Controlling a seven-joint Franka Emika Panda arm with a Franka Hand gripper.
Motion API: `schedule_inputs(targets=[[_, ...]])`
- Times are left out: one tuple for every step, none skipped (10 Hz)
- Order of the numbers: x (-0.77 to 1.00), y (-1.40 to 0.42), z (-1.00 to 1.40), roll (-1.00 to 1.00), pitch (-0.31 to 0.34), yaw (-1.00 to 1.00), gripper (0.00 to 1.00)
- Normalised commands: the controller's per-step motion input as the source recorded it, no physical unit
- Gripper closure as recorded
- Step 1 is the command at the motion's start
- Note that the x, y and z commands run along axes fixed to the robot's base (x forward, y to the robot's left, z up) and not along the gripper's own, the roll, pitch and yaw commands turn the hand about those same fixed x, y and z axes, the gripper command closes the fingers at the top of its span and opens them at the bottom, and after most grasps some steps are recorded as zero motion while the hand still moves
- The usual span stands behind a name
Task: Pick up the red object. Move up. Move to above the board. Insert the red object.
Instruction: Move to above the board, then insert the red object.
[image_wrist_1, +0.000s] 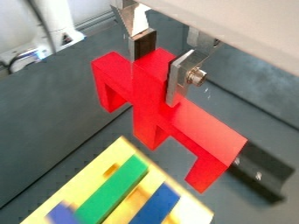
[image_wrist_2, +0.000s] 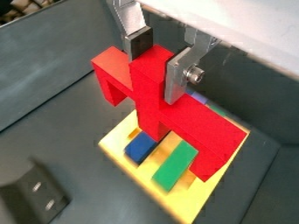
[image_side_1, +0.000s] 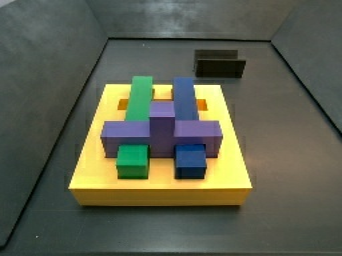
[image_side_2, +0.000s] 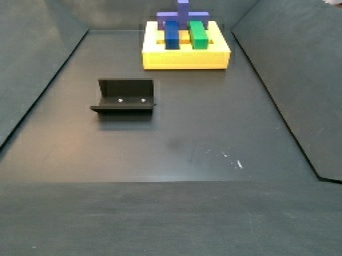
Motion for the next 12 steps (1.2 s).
schedule_inputs(targets=[[0.19,-0.80,0.11,0.01,0.159,0.01,1.00],[0.14,-0.42,0.07,0.02,0.153,0.01,1.00],[0.10,-0.22,0.04,0.02,0.115,0.00,1.00],[-0.07,0.34,-0.85,0.06,-0.156,-0.04,1.00],[-0.13,0.41,-0.84,0.05,-0.159,-0.04,1.00],[-0.11,0.37,-0.82,0.07,-0.160,-0.11,1.00],[-0.11,0.31,-0.84,0.05,-0.154,-0.15,1.00],[-0.09,0.00,-0.88,0.00,-0.189,-0.05,1.00],[-0.09,-0.09,-0.90,0.00,-0.196,-0.04,1.00],[-0.02,-0.08,-0.93,0.04,-0.173,-0.08,1.00],[0.02,0.00,-0.86,0.04,-0.160,-0.05,1.00],[0.01,0.05,-0.54,0.07,-0.079,0.00,1.00]])
